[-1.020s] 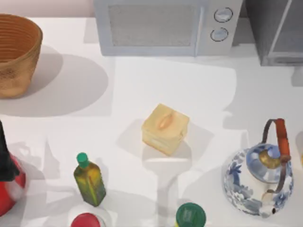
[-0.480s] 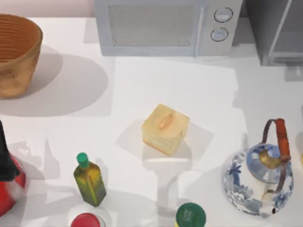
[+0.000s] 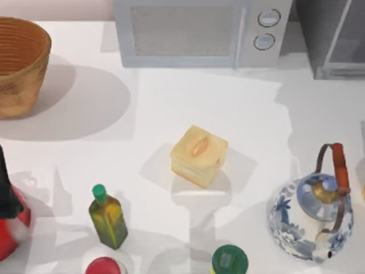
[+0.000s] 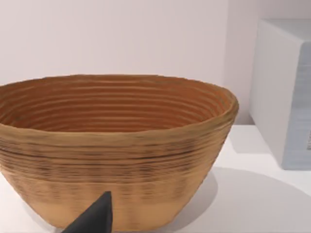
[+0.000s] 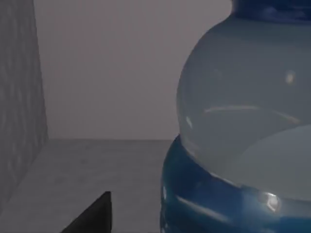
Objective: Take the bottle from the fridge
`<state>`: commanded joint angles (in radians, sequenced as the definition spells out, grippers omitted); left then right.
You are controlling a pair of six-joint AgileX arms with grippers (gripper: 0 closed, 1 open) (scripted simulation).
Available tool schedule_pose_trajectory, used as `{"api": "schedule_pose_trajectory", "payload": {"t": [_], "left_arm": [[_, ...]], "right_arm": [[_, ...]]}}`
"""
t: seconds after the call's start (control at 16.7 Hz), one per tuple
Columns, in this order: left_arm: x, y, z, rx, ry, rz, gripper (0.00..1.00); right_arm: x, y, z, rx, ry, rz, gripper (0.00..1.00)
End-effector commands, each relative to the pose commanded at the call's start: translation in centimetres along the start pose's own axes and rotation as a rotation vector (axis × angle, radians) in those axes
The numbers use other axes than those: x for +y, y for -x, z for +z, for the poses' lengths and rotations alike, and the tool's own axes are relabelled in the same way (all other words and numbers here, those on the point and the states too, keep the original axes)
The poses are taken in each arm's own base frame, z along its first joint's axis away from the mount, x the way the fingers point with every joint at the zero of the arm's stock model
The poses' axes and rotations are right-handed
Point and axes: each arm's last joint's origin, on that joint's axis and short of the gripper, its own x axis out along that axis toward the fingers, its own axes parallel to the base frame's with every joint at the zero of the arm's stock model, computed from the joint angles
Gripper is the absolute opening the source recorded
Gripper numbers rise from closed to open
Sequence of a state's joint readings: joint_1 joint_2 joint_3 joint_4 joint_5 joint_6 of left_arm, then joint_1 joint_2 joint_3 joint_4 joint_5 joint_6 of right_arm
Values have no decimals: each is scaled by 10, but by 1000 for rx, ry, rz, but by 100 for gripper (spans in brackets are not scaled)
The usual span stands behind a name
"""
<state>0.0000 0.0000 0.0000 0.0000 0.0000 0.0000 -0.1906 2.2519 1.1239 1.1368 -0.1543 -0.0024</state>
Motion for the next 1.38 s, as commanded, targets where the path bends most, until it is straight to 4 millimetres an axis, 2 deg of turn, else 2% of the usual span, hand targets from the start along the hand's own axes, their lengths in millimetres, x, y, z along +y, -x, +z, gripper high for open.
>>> {"api": "schedule_pose_trajectory", "payload": {"t": [0.12,0.36,1.14,1.38], "left_arm": [[0,0,0,0,0,0,100],[0,0,0,0,0,0,100],[0,0,0,0,0,0,100],[0,0,0,0,0,0,100]], "right_arm": [[1,-7,-1,7,-1,0,100],[1,-8,-1,8,-1,0,100],[1,-8,-1,8,-1,0,2],[1,-8,-1,8,-1,0,0]]}}
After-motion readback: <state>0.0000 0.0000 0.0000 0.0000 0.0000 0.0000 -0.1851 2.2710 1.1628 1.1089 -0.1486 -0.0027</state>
